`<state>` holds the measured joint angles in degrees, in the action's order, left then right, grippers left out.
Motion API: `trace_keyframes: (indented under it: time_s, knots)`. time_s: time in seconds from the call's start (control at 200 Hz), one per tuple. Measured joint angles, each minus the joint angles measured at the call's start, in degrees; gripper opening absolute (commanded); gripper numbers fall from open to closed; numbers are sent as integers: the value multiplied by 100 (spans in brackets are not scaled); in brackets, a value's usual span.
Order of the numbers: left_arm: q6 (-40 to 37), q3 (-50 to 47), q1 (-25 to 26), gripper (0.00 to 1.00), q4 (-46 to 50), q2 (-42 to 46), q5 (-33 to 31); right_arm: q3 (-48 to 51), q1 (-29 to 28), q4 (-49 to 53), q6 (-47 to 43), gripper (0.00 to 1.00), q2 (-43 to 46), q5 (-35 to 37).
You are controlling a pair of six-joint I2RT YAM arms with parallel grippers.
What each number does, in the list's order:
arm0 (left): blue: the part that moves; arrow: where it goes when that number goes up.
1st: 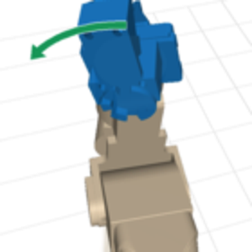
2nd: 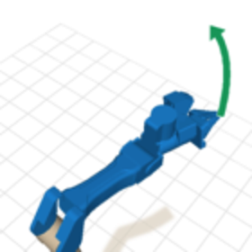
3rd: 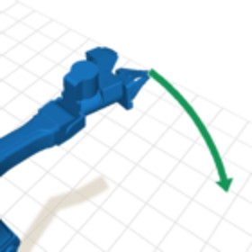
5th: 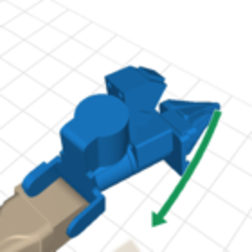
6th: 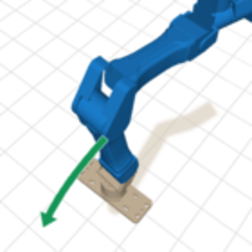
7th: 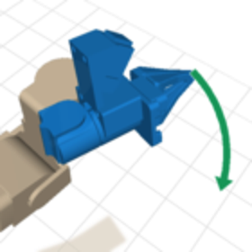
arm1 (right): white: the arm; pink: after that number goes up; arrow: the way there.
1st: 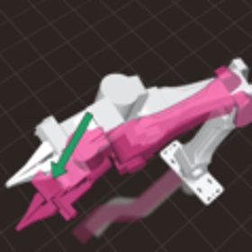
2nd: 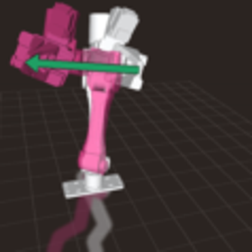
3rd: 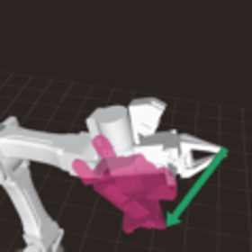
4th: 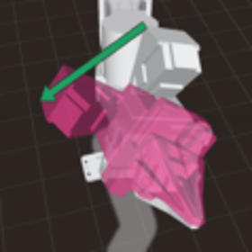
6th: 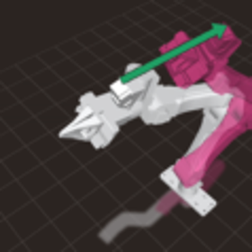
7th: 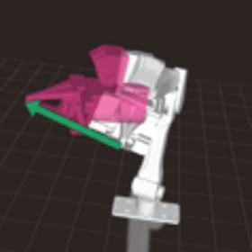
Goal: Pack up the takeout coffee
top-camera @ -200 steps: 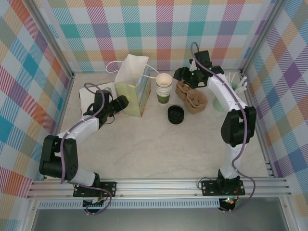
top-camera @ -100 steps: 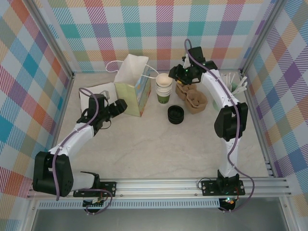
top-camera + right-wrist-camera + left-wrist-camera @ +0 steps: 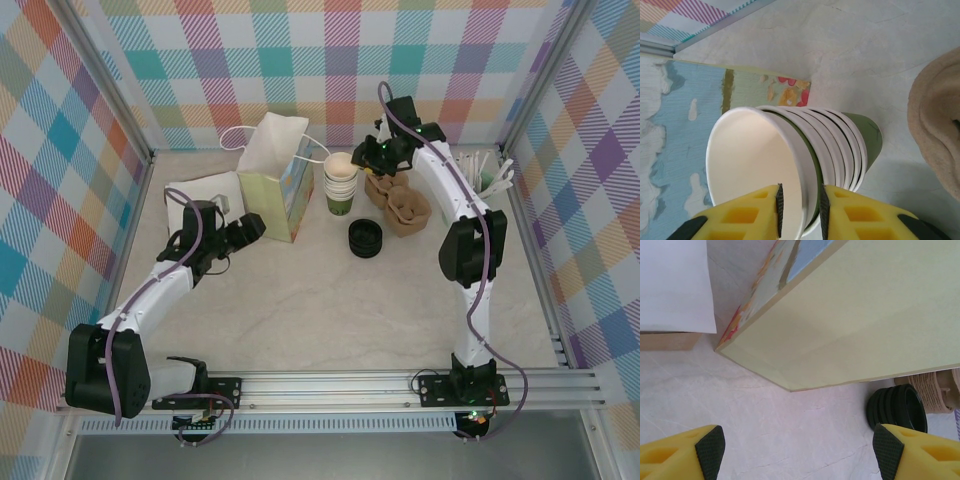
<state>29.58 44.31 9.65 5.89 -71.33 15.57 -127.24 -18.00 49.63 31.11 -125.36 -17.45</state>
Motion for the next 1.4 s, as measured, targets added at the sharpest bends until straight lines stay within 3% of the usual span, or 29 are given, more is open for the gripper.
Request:
trace_keyframes:
  time_s: [0.495, 0.725, 1.4]
  knots:
    - [0, 0, 0, 80, 46, 129, -9, -275, -15, 229, -50, 20, -197, 46]
    - [0, 0, 0, 80, 164, 208, -17, -358, -24, 319, -68, 10, -258, 57]
    - [0, 2, 0, 80, 236, 256, 31, -1161, -42, 890, -356, 10, -251, 181]
